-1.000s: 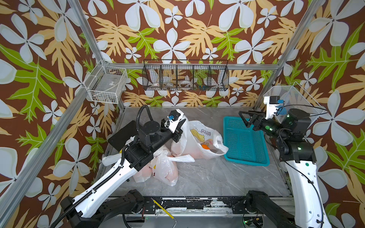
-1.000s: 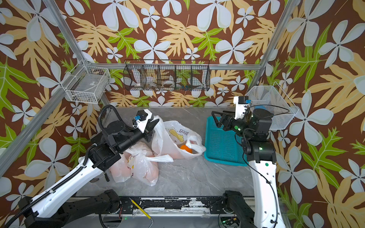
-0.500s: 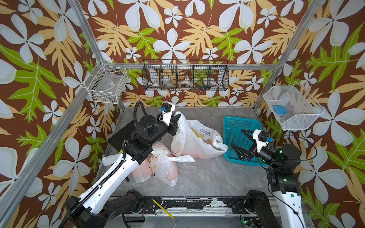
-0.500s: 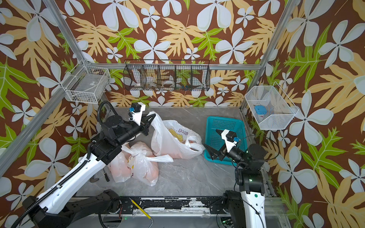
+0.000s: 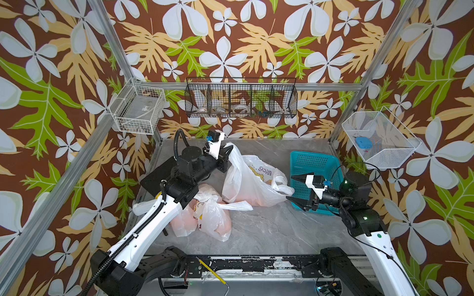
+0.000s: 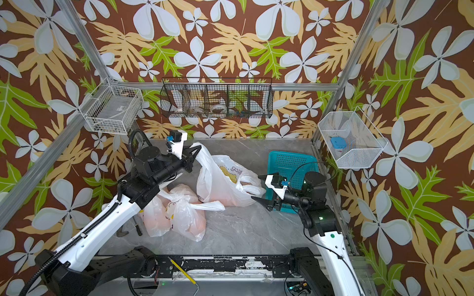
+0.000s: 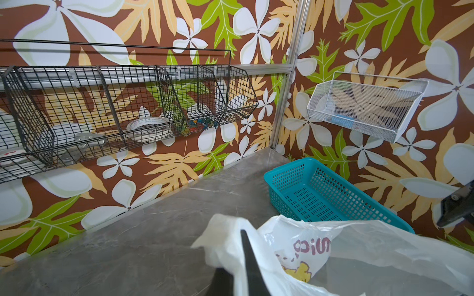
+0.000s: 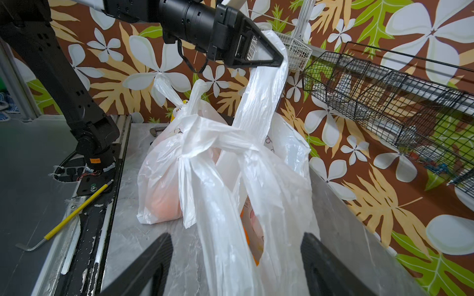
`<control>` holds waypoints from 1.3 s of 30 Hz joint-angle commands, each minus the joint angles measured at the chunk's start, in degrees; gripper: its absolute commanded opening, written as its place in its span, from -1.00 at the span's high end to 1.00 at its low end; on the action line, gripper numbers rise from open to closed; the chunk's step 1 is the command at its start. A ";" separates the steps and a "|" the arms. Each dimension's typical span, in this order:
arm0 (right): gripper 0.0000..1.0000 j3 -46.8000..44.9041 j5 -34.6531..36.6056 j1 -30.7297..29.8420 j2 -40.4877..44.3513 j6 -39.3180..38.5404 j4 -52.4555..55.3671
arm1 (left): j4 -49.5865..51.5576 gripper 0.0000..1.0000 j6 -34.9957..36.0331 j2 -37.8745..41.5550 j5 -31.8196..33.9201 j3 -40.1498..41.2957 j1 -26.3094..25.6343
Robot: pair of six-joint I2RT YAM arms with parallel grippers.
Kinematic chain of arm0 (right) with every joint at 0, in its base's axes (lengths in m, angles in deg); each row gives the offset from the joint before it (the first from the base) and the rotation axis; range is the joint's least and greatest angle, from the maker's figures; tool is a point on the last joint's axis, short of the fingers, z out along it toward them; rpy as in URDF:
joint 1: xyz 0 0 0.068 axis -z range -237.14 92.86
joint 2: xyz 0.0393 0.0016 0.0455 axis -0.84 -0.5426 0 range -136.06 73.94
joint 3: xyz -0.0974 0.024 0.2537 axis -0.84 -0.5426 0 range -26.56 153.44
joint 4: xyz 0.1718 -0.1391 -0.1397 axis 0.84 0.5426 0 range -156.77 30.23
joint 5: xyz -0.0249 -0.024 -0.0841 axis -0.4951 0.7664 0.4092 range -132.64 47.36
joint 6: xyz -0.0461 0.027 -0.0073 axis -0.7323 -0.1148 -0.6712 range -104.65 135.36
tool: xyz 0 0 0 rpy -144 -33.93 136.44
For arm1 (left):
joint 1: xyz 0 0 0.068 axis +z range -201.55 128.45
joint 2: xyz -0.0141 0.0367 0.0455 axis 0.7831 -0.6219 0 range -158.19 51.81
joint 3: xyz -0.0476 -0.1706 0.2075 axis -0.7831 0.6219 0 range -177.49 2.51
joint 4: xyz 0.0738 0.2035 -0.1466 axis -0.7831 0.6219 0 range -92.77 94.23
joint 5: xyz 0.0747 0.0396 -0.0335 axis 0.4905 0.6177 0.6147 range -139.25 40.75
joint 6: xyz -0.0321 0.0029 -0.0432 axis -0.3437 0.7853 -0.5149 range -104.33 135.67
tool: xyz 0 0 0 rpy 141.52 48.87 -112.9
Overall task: Place the oranges into plastic bags & tie knots
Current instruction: Adjust the plastic bag at the center of the board.
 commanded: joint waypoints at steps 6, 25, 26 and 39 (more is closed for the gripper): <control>-0.54 -2.36 2.44 -2.55 -0.95 0.45 -1.84 | -1.74 1.00 -0.40 -0.37 -0.76 -0.32 0.57; 0.13 9.33 11.11 -22.29 -18.99 -3.21 -3.19 | -2.38 1.00 -0.84 -0.37 -1.21 -0.09 0.79; 0.13 9.76 11.29 -23.05 -19.65 -3.19 -3.63 | -2.36 1.00 -0.84 -0.40 -1.20 -0.11 0.87; 1.00 17.73 18.52 -27.03 -21.29 6.43 -8.32 | -1.94 1.00 0.98 1.98 -3.68 0.96 1.14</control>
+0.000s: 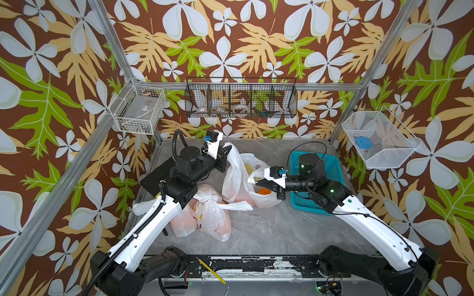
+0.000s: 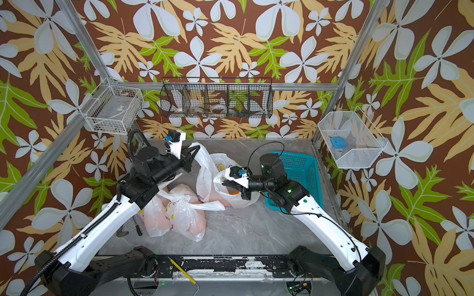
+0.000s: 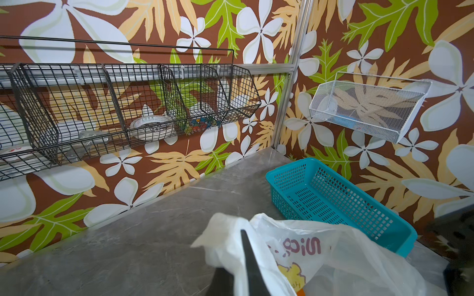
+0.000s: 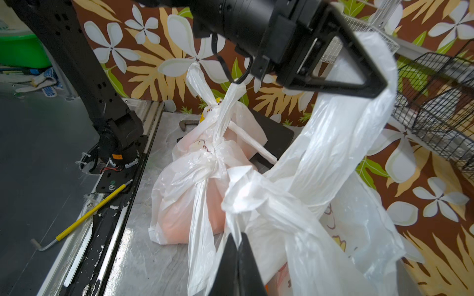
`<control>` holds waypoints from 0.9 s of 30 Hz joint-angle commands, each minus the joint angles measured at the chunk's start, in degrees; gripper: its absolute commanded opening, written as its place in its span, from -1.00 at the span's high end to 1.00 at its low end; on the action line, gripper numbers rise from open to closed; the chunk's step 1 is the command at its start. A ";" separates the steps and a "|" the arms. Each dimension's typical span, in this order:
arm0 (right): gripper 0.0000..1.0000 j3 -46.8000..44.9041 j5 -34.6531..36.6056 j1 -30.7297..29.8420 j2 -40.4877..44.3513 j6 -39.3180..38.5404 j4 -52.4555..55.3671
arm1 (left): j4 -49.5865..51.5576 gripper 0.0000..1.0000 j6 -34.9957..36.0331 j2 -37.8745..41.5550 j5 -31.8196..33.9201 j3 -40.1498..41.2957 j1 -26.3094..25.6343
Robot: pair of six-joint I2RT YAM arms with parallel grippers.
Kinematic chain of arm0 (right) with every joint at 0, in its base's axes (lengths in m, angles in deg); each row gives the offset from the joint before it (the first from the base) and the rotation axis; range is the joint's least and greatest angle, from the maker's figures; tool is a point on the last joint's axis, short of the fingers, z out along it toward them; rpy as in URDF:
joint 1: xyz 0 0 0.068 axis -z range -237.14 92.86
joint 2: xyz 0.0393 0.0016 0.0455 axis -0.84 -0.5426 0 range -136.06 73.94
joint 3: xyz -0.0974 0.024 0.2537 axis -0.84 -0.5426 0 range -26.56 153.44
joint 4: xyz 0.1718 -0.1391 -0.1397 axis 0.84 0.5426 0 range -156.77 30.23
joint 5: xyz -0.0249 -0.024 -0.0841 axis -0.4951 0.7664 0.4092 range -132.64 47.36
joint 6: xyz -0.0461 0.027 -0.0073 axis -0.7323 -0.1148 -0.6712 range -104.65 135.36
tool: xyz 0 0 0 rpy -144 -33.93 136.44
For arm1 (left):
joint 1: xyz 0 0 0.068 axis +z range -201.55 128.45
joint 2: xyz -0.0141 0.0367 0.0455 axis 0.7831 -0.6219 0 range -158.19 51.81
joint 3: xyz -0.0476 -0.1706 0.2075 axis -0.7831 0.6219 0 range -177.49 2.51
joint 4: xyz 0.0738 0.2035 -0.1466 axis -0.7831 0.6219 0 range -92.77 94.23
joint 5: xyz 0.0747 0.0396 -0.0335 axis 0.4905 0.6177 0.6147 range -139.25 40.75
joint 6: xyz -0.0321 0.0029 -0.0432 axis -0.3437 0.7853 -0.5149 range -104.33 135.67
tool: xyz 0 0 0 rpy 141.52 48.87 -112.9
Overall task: Place the oranges into plastic bags & tie knots
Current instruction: Adjust the plastic bag at the center of the board.
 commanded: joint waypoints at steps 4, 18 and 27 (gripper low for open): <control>1.00 3.97 9.03 0.03 4.18 12.74 -6.64 | -1.98 1.00 3.26 3.18 -9.18 -0.46 0.18; 0.64 -5.46 10.83 8.55 12.21 23.52 -10.97 | -1.89 1.00 4.00 1.02 -20.62 -1.99 0.24; -0.95 -7.62 10.29 16.22 25.32 20.36 -5.24 | -1.24 1.00 0.75 -1.09 -13.47 -3.67 1.55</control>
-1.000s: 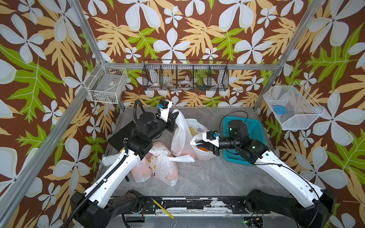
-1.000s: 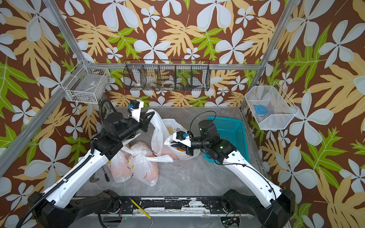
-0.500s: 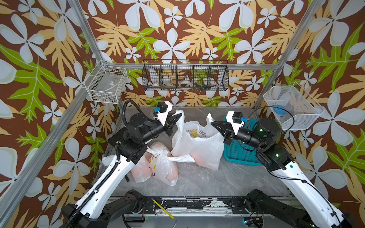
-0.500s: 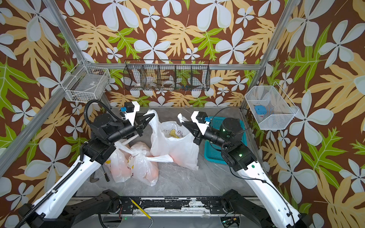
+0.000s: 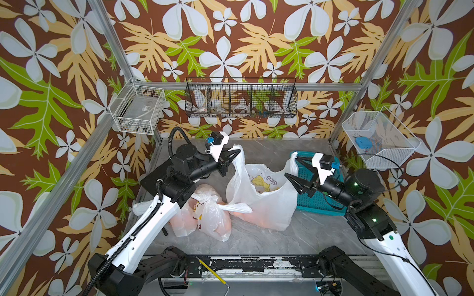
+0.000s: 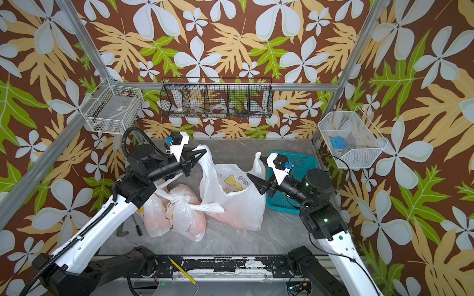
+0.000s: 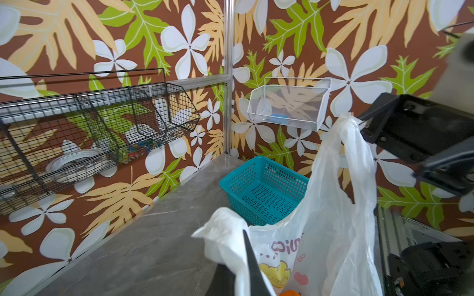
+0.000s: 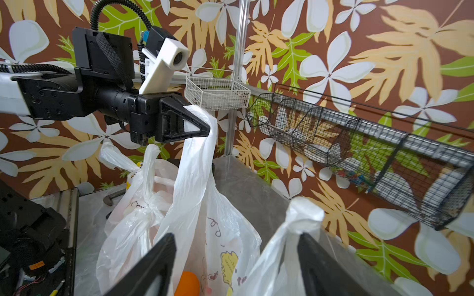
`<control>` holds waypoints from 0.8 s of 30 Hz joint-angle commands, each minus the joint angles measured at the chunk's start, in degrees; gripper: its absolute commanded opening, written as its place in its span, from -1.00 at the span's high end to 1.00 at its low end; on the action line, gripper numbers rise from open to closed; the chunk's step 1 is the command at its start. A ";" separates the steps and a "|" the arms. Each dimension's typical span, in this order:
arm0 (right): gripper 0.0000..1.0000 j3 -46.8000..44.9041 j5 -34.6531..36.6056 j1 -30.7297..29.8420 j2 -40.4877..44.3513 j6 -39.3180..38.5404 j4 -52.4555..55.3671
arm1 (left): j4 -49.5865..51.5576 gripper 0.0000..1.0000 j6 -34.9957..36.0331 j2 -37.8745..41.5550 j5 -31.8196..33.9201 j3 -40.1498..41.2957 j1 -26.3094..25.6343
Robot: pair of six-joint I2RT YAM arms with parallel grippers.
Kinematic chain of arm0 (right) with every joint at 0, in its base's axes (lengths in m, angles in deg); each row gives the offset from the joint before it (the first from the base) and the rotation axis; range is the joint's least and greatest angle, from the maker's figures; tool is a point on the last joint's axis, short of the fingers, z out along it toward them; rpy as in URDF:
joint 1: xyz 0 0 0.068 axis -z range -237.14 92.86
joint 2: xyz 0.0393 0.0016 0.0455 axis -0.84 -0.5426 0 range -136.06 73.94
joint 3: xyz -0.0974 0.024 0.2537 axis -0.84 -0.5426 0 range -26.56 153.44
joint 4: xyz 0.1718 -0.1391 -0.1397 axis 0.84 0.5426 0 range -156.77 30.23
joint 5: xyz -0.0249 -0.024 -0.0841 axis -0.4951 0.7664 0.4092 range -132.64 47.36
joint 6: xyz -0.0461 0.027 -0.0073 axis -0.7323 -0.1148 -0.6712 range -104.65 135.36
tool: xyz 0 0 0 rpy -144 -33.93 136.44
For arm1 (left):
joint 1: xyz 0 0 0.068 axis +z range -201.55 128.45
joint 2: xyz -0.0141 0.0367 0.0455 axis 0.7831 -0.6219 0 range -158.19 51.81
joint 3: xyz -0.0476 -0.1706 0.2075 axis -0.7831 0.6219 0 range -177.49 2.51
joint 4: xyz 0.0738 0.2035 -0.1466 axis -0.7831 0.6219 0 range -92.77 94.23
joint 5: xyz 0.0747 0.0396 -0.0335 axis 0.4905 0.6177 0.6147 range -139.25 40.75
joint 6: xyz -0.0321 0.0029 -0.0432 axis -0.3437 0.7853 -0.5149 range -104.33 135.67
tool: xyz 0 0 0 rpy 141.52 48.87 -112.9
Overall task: Place the oranges into plastic bags & tie knots
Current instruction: Adjust the plastic bag at the center of the board.
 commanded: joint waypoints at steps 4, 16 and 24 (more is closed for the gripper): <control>-0.99 -5.73 -4.54 5.49 6.14 2.25 -1.41 | -2.09 1.00 -2.55 -0.71 2.78 -0.21 1.49; -0.99 -20.09 -17.12 19.82 9.91 12.90 -15.08 | -1.80 1.00 -3.90 -0.66 4.95 0.80 3.34; -0.99 -26.87 -27.38 21.20 5.63 19.95 -33.88 | -4.16 1.00 -2.90 -0.40 0.63 2.05 3.38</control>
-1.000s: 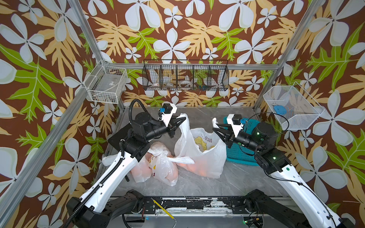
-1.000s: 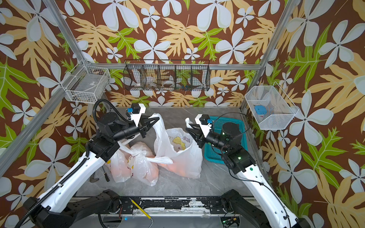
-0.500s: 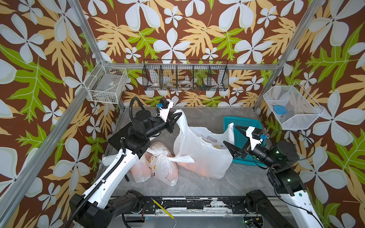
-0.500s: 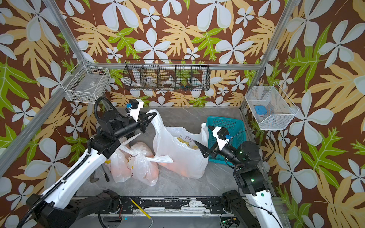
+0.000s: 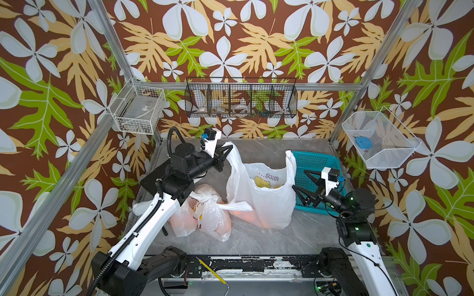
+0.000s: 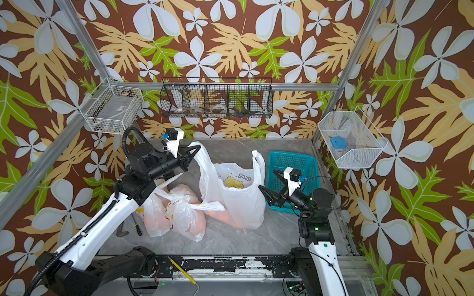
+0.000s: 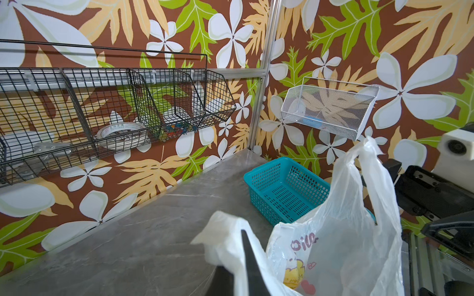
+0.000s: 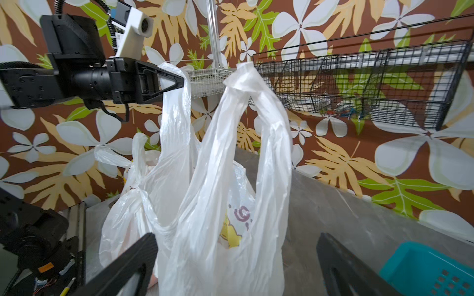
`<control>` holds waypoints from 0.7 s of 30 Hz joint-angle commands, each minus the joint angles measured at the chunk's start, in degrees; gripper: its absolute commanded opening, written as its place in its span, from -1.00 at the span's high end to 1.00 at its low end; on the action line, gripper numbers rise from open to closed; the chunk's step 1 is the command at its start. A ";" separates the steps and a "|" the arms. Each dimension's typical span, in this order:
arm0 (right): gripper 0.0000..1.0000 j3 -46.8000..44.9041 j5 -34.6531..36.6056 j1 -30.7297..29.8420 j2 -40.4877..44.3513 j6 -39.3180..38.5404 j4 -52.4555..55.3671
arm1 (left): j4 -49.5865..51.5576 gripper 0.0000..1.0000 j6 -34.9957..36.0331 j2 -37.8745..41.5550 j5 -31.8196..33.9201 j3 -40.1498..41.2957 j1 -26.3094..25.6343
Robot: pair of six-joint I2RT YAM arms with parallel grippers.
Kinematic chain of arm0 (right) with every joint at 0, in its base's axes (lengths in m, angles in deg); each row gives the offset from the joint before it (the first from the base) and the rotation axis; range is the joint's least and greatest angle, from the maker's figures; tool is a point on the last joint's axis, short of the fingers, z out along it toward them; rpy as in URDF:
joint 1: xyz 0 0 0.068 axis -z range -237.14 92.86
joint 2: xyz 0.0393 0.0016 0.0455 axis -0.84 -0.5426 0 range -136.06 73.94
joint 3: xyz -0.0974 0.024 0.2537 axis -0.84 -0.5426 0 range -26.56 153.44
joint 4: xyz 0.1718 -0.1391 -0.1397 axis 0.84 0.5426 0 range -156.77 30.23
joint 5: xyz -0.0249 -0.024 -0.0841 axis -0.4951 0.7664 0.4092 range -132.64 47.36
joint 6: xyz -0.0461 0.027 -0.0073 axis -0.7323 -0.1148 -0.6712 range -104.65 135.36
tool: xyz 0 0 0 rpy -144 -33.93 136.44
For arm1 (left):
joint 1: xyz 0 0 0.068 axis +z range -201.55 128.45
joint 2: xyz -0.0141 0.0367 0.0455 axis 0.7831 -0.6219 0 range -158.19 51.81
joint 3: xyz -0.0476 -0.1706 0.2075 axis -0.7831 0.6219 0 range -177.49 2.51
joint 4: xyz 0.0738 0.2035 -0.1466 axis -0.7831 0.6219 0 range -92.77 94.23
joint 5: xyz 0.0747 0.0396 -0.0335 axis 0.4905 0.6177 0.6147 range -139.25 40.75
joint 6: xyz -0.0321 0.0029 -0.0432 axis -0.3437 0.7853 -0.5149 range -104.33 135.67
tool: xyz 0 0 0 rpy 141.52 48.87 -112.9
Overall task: Place the oranges into plastic bags & tie knots
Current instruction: Adjust the plastic bag at the center of the board, then tie the plastic bag at the center of the board.
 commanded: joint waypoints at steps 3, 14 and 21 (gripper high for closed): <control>-0.99 0.77 -6.53 -0.34 -4.46 2.34 -11.03 | -3.29 1.00 2.55 0.24 -4.86 0.12 0.17; -0.99 2.66 -4.46 -7.59 -12.28 1.02 -15.58 | -2.25 1.00 2.67 -0.97 -5.52 -1.72 0.22; -0.99 2.16 -2.04 -7.86 -14.03 1.29 -15.72 | -2.10 1.00 2.76 -1.32 -5.61 -1.66 0.22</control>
